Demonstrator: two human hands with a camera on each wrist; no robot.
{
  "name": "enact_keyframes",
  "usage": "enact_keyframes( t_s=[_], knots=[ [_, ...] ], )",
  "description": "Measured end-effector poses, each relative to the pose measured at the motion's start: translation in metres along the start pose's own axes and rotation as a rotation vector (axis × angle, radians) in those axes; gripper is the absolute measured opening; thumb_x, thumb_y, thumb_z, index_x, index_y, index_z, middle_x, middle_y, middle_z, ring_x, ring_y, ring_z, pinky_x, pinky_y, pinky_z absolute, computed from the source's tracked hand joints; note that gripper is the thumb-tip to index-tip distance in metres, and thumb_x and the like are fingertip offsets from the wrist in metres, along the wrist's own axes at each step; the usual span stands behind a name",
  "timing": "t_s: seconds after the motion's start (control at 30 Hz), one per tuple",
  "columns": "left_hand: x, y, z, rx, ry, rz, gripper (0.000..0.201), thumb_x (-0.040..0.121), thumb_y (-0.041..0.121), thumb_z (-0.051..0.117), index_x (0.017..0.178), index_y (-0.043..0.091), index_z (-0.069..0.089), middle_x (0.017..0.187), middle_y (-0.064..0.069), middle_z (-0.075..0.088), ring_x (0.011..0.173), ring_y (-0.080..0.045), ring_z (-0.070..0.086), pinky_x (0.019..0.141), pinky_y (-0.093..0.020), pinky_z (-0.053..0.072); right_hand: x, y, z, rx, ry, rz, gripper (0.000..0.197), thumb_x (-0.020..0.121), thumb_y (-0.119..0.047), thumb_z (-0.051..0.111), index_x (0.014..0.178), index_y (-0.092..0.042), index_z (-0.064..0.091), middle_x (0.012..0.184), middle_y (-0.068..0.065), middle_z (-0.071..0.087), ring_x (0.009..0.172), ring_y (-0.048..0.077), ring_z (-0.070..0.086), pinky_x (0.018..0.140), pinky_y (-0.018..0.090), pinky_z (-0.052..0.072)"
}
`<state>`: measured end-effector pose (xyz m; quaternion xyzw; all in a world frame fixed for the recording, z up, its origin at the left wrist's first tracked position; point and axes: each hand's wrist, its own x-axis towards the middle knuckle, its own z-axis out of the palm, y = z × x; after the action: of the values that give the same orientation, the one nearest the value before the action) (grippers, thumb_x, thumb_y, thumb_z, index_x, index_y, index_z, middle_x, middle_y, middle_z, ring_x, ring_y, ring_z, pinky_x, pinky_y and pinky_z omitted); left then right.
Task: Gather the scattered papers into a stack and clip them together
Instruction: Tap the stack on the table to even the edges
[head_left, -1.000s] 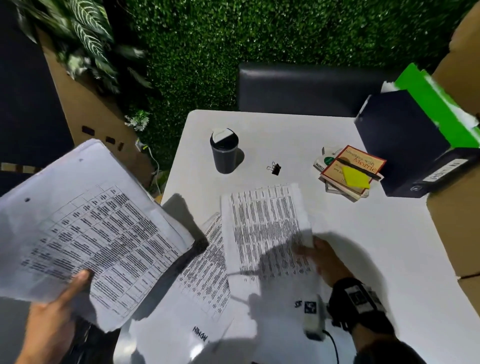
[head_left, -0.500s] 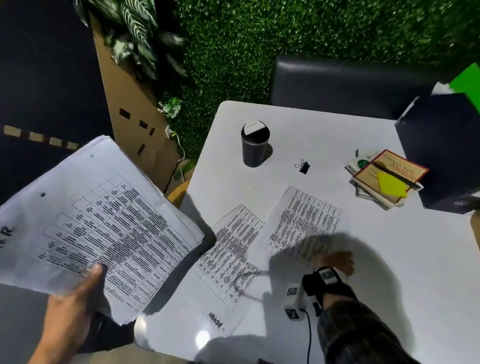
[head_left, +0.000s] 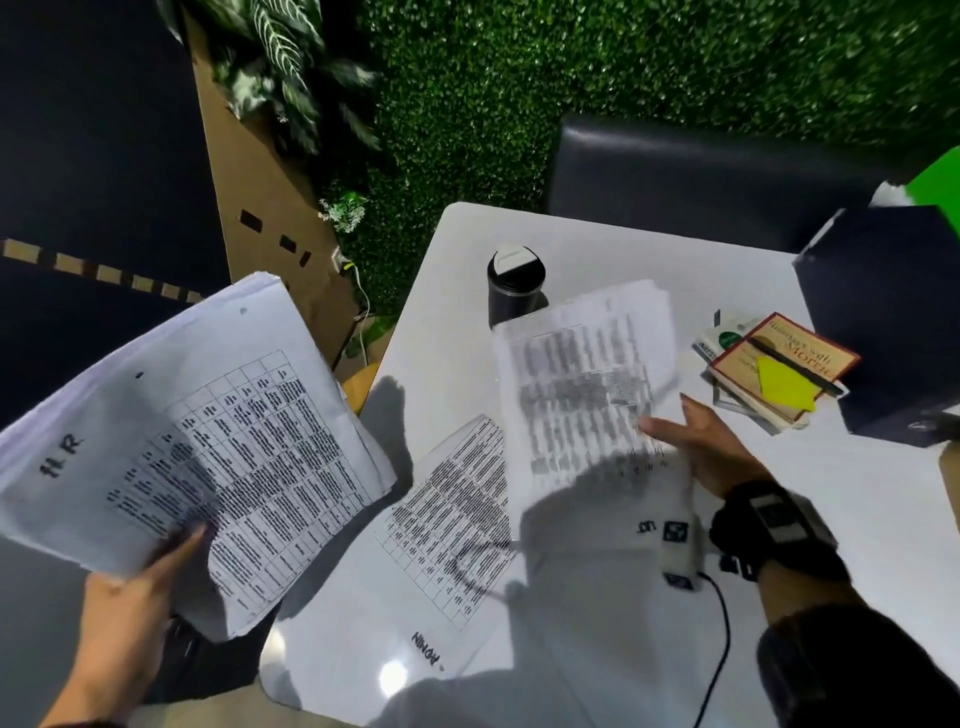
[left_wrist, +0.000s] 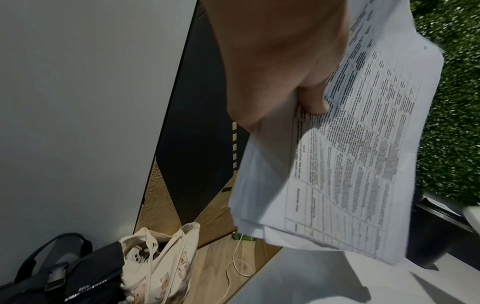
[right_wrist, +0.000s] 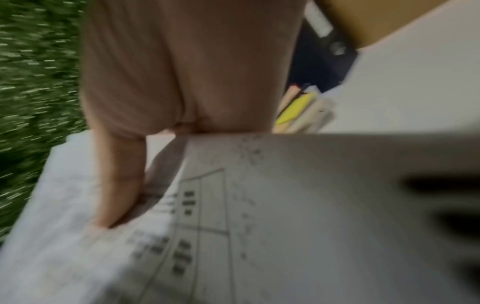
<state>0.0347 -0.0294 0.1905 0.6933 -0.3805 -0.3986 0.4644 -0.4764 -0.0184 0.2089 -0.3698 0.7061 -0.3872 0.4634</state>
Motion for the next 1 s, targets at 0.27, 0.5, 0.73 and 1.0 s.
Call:
enact_keyframes(
  t_s=[0.27, 0.5, 0.73, 1.0],
  knots=[
    [0.01, -0.001, -0.025, -0.014, 0.007, -0.032, 0.028, 0.087, -0.001, 0.059, 0.07, 0.019, 0.071, 0.053, 0.03, 0.063, 0.056, 0.013, 0.063, 0.051, -0.006, 0.048, 0.046, -0.05, 0.146, -1.162, -0.905, -0.147, 0.057, 0.076, -0.036, 0.066, 0.128, -0.018, 0.052, 0.135, 0.004, 0.051, 0.115, 0.014, 0.047, 0.095, 0.032, 0.036],
    [-0.009, 0.003, -0.029, -0.082, -0.093, -0.08, 0.014, 0.056, -0.016, 0.059, 0.048, -0.008, 0.051, 0.044, -0.026, 0.046, 0.041, -0.028, 0.045, 0.05, -0.036, 0.04, 0.046, -0.015, 0.264, -1.696, -0.683, -0.72, 0.038, 0.084, -0.01, 0.055, 0.122, -0.012, 0.059, 0.143, 0.012, 0.034, 0.132, 0.034, 0.03, 0.104, 0.047, 0.031],
    [-0.017, 0.008, -0.026, -0.021, 0.046, 0.032, 0.026, 0.082, -0.016, 0.057, 0.06, -0.002, 0.056, 0.041, 0.007, 0.057, 0.037, -0.001, 0.049, 0.039, -0.011, 0.037, 0.049, 0.009, 0.26, -1.673, -0.683, -0.664, 0.034, 0.088, -0.009, 0.05, 0.122, -0.011, 0.054, 0.134, 0.012, 0.045, 0.127, 0.03, 0.036, 0.106, 0.047, 0.024],
    [-0.001, 0.004, -0.02, -0.053, 0.083, 0.055, 0.02, 0.083, -0.014, 0.057, 0.072, 0.003, 0.06, 0.052, 0.012, 0.062, 0.044, 0.005, 0.051, 0.043, -0.008, 0.042, 0.023, -0.004, 0.188, -0.793, -0.725, -0.27, 0.051, 0.086, -0.021, 0.066, 0.133, -0.014, 0.048, 0.139, 0.006, 0.05, 0.128, 0.021, 0.046, 0.104, 0.03, 0.033]
  ],
)
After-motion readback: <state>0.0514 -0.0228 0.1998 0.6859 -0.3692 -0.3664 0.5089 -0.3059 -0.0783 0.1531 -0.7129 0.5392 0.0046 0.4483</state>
